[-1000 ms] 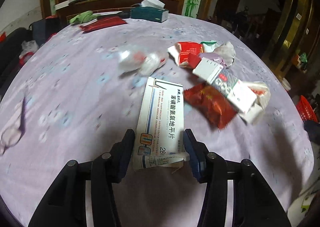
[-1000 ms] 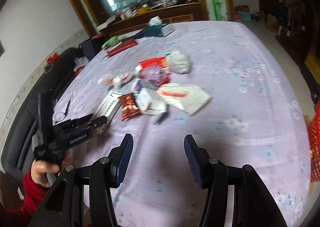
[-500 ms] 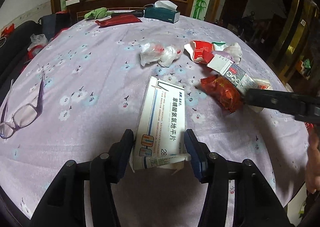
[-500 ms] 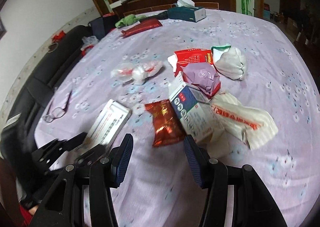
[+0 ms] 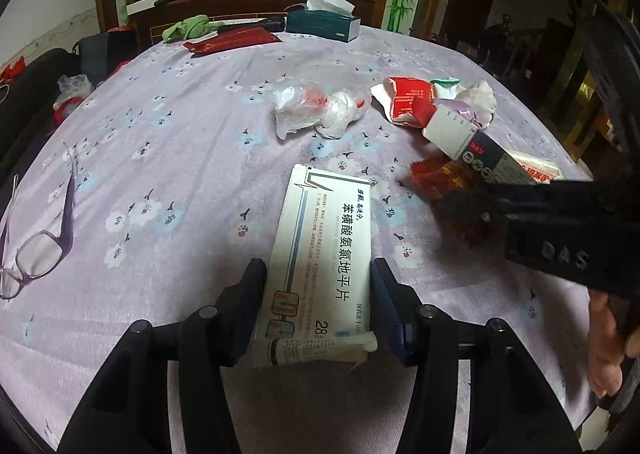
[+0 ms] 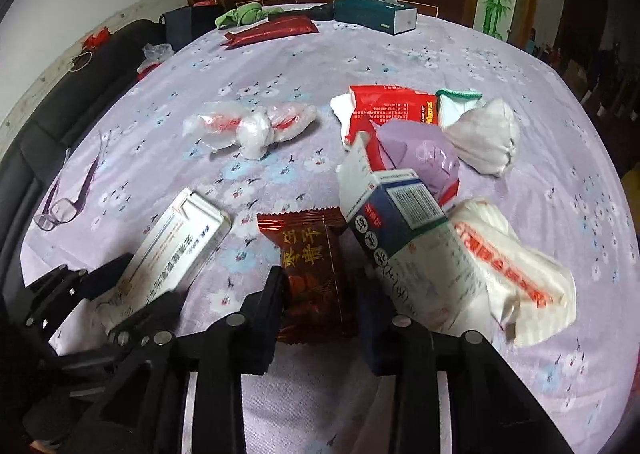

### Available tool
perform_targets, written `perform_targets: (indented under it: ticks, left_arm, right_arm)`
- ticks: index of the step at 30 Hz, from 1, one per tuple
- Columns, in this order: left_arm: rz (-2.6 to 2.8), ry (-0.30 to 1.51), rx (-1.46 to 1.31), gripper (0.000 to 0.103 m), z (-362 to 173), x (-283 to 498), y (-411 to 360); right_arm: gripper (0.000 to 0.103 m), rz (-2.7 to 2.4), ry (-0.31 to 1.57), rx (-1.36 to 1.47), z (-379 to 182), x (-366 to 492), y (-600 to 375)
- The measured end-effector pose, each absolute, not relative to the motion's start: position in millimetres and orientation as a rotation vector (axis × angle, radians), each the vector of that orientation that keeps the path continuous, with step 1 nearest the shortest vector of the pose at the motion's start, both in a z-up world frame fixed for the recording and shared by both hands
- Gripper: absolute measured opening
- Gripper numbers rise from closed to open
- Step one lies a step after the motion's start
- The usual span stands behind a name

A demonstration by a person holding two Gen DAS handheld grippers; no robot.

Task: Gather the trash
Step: 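Grasp the red-brown snack packet with the right gripper while the left gripper holds the box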

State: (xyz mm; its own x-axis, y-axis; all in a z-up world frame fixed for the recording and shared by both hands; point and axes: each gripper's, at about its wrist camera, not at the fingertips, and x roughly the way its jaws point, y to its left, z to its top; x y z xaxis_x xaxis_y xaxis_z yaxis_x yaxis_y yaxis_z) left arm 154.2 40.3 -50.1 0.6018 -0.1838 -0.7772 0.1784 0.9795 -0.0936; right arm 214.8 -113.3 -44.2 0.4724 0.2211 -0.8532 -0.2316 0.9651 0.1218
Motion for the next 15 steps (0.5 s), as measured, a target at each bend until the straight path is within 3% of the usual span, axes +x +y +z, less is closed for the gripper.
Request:
perform_targets:
  ticks: [15]
  left_arm:
    - [-0.205, 0.640, 0.001, 0.052, -15.7, 90.1, -11.3]
  right_arm:
    - [0.035, 0.181, 0.842, 0.165, -14.9, 107.0, -191.1]
